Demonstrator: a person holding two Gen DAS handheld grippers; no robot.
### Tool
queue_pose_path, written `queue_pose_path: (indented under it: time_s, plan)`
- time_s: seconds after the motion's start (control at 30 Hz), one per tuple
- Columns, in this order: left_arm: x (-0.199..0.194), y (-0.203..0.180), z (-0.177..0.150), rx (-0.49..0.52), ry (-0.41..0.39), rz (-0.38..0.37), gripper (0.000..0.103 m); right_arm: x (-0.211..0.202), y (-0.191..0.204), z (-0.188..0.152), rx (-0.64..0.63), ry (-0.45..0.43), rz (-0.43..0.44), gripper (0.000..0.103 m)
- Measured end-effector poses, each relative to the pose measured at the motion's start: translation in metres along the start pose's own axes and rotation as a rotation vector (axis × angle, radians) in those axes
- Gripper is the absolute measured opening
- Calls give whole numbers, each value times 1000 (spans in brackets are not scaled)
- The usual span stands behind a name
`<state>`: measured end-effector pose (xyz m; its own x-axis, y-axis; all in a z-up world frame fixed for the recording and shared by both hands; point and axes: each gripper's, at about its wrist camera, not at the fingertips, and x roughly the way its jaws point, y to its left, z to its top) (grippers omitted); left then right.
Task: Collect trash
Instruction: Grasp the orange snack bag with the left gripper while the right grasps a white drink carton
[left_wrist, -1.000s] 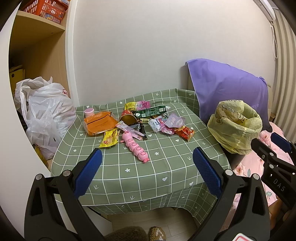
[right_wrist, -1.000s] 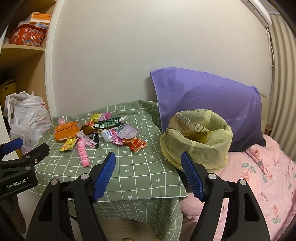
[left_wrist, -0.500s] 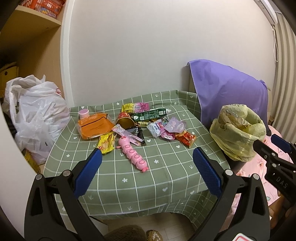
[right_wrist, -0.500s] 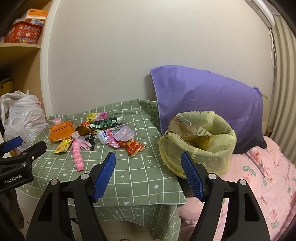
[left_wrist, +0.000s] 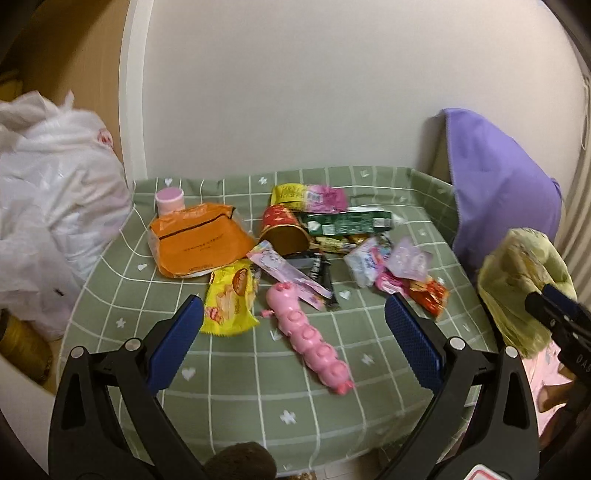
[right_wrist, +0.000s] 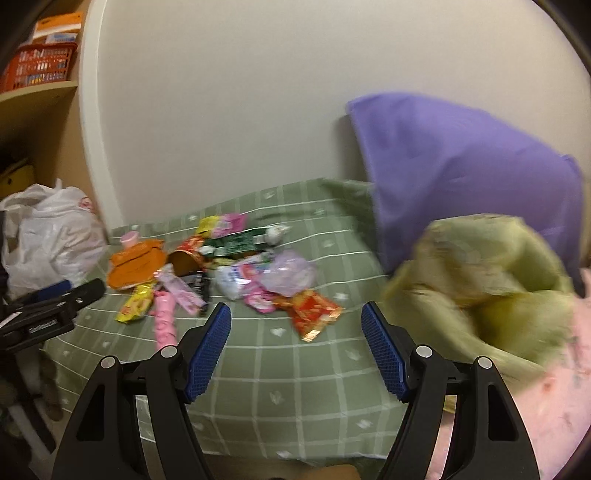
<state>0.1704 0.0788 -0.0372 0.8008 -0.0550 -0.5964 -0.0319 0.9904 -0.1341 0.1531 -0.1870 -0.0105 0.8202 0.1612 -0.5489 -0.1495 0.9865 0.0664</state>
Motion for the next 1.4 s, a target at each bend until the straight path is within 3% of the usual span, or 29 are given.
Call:
queue_pose_path:
  time_s: [0.13, 0.27, 0.43, 0.7, 0.83, 0.97, 1.0, 1.17, 1.4]
  plan:
    - [36, 19, 5, 2, 62, 58, 94, 42, 2, 6, -16, 34, 67, 69]
    - [69, 39, 10, -6, 117, 122, 94, 77, 7, 12, -105, 67, 66, 69]
    - [91, 87, 29, -104, 118, 177, 94, 101, 9, 18, -182, 71, 46, 69]
    - [145, 158, 51, -298, 186, 241, 79, 134, 12, 20, -172, 143, 89, 69]
    - [185, 177, 48, -385, 259, 189, 69, 139, 17, 18, -210, 154, 35, 69]
    - [194, 170, 53, -344, 260, 118, 35, 148, 16, 24, -243, 156, 8, 69]
    - [190, 167, 54, -334, 253, 102, 30, 152, 16, 26, -236, 157, 6, 69]
    - [146, 142, 57, -277, 168, 42, 24, 168, 17, 47, -162, 142, 10, 69]
    - [124, 121, 61, -187, 146, 18, 24, 201, 27, 79, -85, 128, -44, 69]
